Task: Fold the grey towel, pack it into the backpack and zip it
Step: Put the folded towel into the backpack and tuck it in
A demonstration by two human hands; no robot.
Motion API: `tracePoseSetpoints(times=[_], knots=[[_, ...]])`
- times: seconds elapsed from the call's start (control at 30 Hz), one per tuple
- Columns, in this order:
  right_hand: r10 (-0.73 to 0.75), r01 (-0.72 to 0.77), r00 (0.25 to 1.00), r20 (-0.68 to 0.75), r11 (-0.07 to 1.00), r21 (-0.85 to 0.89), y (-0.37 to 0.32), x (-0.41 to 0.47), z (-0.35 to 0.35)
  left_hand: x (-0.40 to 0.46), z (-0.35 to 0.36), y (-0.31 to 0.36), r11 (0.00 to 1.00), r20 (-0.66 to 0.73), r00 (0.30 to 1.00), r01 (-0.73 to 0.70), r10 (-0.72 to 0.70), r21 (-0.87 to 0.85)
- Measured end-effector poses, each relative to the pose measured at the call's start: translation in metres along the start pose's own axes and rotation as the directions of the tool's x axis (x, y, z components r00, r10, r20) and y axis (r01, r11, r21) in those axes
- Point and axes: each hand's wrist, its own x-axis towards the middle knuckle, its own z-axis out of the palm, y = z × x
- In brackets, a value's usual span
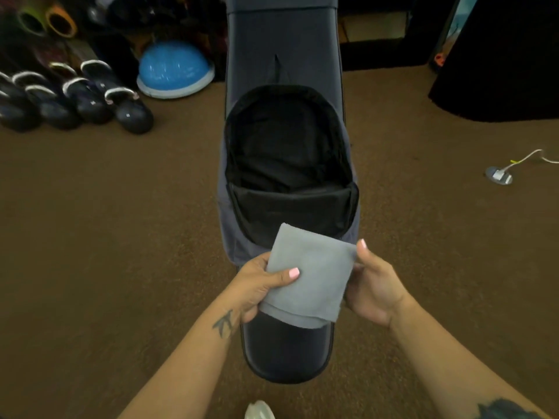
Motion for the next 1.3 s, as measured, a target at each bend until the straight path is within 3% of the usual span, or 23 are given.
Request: tracePoseSetpoints(times=[0.07, 0.23, 0.4, 0.7, 0.8, 0.9, 1.0, 1.13, 1.3], knots=[[0.002, -0.001, 1.0, 0.019, 0.999, -0.042, -0.001, 0.007, 0.011, 0.008, -0.002, 0.008, 1.0, -0.031, 0.999, -0.013, 0.013, 0.01], [-0.048, 0.039, 0.989, -0.142, 0.997, -0.065, -0.018, 0.028, 0.04, 0.024, -0.012, 0.032, 0.998, -0.077, 0.997, 0.003, -0.008, -0.06], [-0.087, 0.089, 0.995, -0.052, 0.995, 0.042, -0.036, 0.036, 0.064, 0.04, -0.013, 0.059, 0.995, -0.117, 0.99, -0.083, 0.075, -0.063], [-0.199, 0.145, 0.954, -0.226, 0.961, -0.234, -0.09, 0.07, 0.069, 0.079, -0.024, 0.088, 0.983, -0.194, 0.964, -0.176, 0.181, 0.045], [-0.293, 0.182, 0.925, -0.241, 0.9, -0.397, -0.13, 0.08, 0.067, 0.098, -0.029, 0.106, 0.962, -0.259, 0.933, -0.207, 0.249, 0.179], [-0.404, 0.182, 0.893, -0.199, 0.728, -0.661, -0.168, 0.097, 0.064, 0.126, -0.036, 0.123, 0.822, -0.268, 0.865, -0.243, 0.424, 0.515], [-0.463, 0.109, 0.871, -0.162, 0.505, -0.856, -0.193, 0.121, 0.063, 0.159, -0.038, 0.136, 0.625, -0.203, 0.85, -0.175, 0.486, 0.761], [-0.515, 0.095, 0.857, -0.032, 0.219, -0.971, -0.204, 0.154, 0.068, 0.197, -0.038, 0.139, 0.397, -0.107, 0.871, -0.107, 0.48, 0.912], [-0.498, 0.081, 0.866, 0.036, 0.069, -0.994, -0.2, 0.194, 0.072, 0.23, -0.043, 0.137, 0.159, -0.108, 0.919, 0.05, 0.379, 0.986]])
